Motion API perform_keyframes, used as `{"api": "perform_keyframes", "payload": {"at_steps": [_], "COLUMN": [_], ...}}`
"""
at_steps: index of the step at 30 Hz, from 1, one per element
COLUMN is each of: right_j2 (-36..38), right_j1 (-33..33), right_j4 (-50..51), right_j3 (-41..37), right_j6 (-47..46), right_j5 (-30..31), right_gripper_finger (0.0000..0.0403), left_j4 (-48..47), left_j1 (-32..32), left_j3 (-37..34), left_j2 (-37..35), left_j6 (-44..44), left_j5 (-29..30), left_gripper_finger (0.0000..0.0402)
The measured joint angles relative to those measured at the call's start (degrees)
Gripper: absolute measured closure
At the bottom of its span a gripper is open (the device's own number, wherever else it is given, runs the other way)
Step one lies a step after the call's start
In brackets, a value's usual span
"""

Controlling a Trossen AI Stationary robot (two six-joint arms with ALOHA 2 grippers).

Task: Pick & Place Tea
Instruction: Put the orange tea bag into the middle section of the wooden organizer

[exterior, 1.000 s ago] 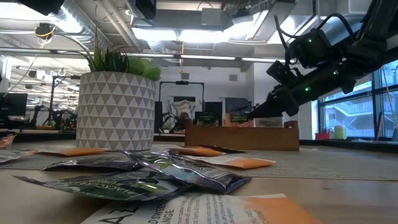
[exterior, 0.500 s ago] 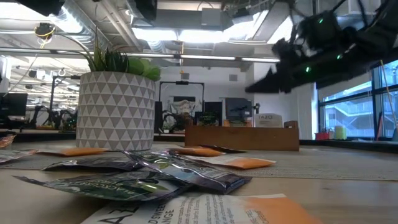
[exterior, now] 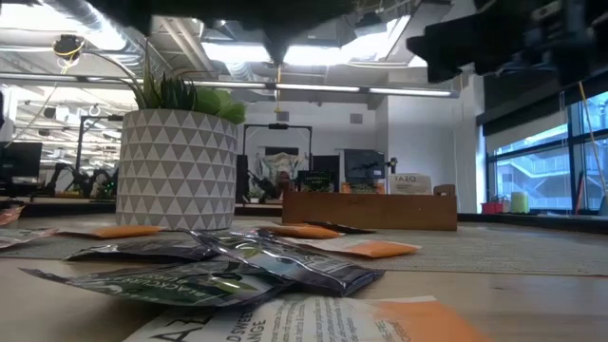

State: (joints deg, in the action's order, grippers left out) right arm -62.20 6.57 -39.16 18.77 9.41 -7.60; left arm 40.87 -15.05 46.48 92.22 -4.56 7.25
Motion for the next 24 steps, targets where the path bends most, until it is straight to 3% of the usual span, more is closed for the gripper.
{"api": "perform_keyframes", "payload": {"at_steps": [7,14,20,24], "right_j2": [0.47,-0.3,-2.67,-6.35], "right_j1": [9.9,17.37,23.76,29.76], "right_j4": [15.26,39.21,44.71,45.02], "right_j3": [5.78,16.42,17.41,16.23], "right_j6": [-3.16,-11.36,-23.28,-31.4], "right_j5": [5.45,5.81,5.85,10.07], "right_gripper_finger": [0.0254,0.0253,0.0253,0.0253], "left_j4": [-13.88,-23.54,-22.65,-22.19], "left_j1": [0.9,-1.12,-2.9,-4.3], "left_j3": [13.2,23.2,26.06,27.24], "left_j2": [8.34,15.17,18.94,21.16], "left_j6": [-3.71,-5.02,-5.83,-7.96], "left_j5": [-10.3,-9.86,-9.28,-8.51], "left_gripper_finger": [0.0285,0.0282,0.0284,0.0282]}}
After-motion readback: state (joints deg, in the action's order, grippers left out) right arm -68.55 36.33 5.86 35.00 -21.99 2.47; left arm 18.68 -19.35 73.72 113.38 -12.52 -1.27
